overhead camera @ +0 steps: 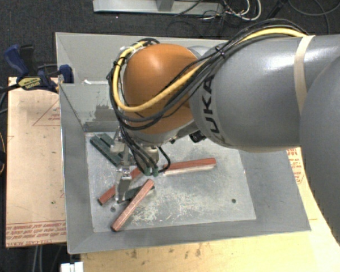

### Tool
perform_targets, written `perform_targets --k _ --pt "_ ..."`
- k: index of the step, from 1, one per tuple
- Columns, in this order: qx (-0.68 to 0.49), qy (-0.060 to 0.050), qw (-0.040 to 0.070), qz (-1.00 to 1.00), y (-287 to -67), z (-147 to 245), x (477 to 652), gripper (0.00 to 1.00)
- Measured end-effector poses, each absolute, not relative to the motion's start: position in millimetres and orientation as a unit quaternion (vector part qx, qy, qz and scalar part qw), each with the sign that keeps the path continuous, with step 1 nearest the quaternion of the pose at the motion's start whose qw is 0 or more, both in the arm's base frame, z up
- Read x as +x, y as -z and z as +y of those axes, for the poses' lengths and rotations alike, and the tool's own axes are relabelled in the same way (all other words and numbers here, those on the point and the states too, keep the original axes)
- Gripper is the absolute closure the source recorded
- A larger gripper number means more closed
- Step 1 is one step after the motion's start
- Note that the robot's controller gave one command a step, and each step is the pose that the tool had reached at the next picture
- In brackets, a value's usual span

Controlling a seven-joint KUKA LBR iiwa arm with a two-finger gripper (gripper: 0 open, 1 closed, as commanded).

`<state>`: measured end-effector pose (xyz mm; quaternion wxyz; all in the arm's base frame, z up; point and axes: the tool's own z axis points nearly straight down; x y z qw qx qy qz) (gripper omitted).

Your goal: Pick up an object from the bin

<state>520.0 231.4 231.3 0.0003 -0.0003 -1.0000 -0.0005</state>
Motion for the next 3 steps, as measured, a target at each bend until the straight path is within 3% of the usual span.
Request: perform_targets --k 1,2,3 --pt "0.0 0.001 0.0 -1.0 -231 231 520.0 0.0" --pt "0.01 0.002 -0.003 -1.0 -181 228 519.8 0.0" --pt "0.098 0.004 -0.007 -0.995 -77 206 530.4 1.0"
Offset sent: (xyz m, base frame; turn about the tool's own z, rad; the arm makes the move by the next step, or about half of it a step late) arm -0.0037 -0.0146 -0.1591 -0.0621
